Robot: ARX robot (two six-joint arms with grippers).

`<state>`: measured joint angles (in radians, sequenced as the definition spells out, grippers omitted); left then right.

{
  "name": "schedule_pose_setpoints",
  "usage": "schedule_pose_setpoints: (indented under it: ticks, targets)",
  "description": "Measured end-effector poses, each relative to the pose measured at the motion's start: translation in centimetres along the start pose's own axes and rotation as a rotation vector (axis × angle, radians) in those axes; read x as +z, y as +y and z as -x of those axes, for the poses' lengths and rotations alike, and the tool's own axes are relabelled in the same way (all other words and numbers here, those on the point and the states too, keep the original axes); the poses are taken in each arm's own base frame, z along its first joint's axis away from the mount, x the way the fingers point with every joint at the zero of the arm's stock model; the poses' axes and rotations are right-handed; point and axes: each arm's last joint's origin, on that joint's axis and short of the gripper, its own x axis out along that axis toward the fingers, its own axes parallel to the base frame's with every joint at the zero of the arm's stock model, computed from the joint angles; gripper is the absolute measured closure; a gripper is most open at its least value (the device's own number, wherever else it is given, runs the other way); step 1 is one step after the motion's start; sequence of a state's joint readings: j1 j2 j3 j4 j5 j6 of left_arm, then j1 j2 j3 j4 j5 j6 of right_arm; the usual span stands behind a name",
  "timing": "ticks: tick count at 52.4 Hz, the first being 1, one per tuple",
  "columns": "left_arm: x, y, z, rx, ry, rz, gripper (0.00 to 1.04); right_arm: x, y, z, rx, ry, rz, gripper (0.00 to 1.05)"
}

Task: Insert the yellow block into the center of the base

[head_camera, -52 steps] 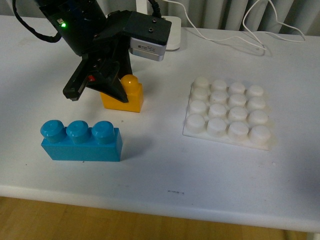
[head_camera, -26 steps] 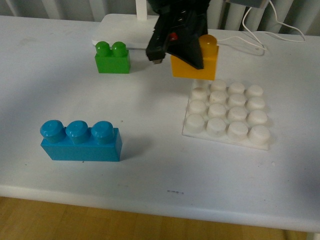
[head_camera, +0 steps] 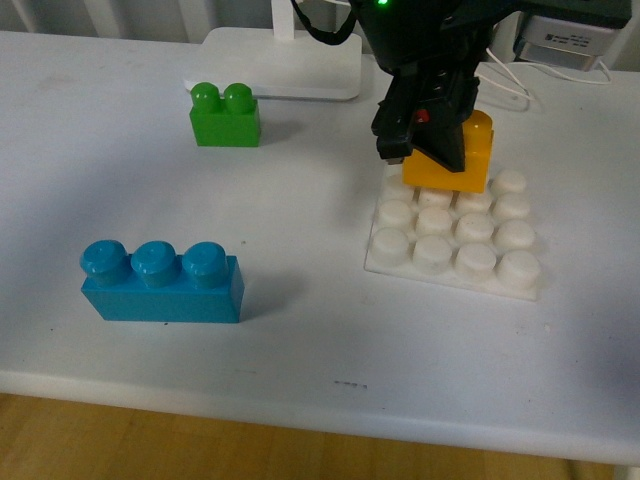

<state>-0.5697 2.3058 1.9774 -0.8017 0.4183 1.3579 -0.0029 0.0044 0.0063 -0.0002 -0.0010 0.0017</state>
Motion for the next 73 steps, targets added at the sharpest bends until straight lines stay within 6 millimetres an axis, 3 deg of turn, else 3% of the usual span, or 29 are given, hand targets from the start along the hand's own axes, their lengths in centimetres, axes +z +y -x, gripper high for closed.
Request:
schedule_pose_setpoints:
  ticks: [11, 73]
  targets:
    - [0.8, 0.1, -0.7, -0.027, -0.004, -0.008, 0.73, 0.0, 0.0, 0.0, 0.0, 0.0, 0.0, 0.09]
    - [0.4, -1.3, -3.5, -0.034, 0.07, -0.027, 0.73, 0.0, 0.0, 0.0, 0.0, 0.0, 0.0, 0.09]
